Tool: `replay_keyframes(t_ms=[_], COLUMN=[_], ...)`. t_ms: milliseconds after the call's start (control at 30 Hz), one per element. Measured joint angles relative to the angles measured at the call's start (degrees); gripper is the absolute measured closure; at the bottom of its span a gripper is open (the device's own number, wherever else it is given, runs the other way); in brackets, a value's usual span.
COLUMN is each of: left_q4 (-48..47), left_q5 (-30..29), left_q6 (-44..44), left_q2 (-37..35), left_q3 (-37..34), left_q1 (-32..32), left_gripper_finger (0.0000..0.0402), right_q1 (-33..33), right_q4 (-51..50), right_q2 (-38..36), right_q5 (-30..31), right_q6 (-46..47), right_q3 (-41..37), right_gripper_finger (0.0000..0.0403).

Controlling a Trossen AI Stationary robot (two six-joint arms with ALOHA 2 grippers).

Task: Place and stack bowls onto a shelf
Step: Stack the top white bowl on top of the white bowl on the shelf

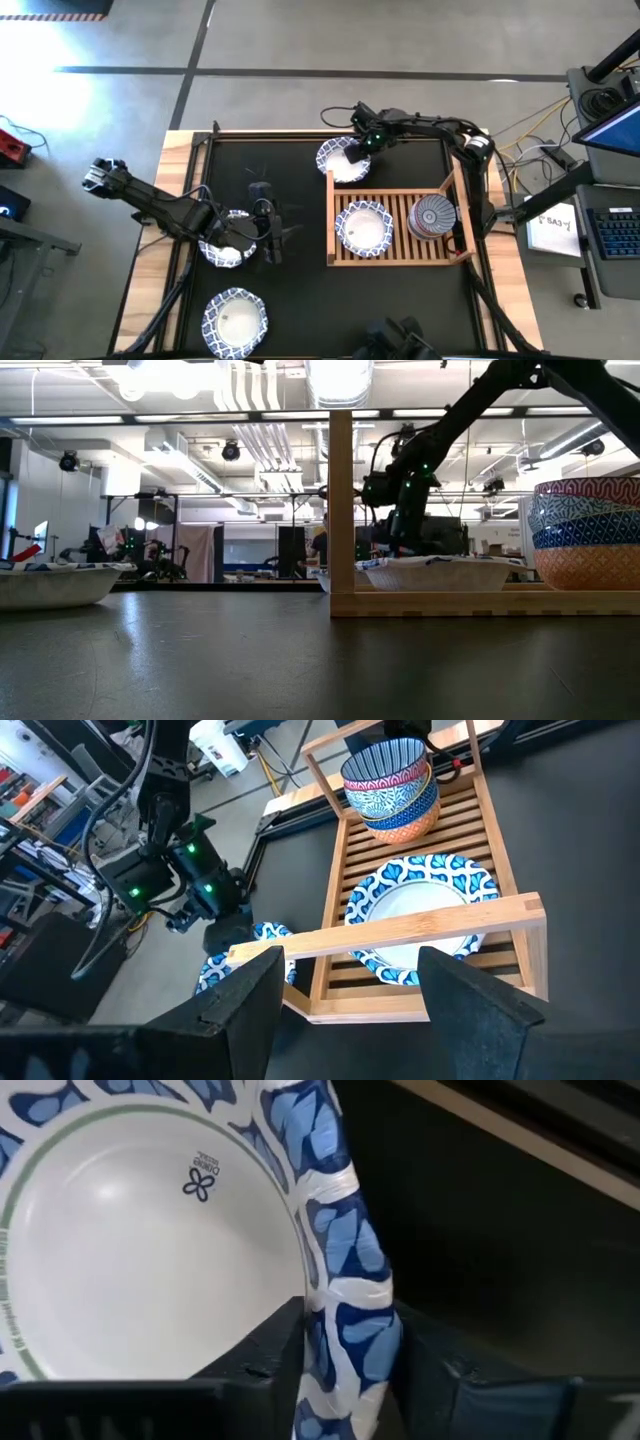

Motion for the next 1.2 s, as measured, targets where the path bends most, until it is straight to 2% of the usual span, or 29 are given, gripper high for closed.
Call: replay_keyframes(t_ms=[367, 667, 1033, 1200], left_q4=[-0.66, -3.18, -3.27, -3.22], left_q5=[0.0, 0.02, 0.02, 0.02], left_q6=[-1.49, -4.71, -7.12, -7.74], left_q2=[0.0, 0.0, 0.0, 0.0], left_q3=[0.0, 0.0, 0.0, 0.0], left_q1=[-0.01, -0.01, 0.01, -0.01], left_gripper_finger=[0.0188, 0.0188, 0.0188, 0.0188], right_q1=[-2.19, -4.01, -4.12, -2.25], right_q4=[0.02, -0.83, -1.14, -6.39], right_q2=[-0.18, -7.69, -25.65, -32.84], right_q5=[-0.17, 0.18, 0.36, 0.2], right_q6=[-1.89, -2.57, -1.09, -0.41], right_q3=[0.07, 0.0, 0.0, 0.0], right_gripper_finger=[0.0388, 0.0394, 0.0394, 0.0394])
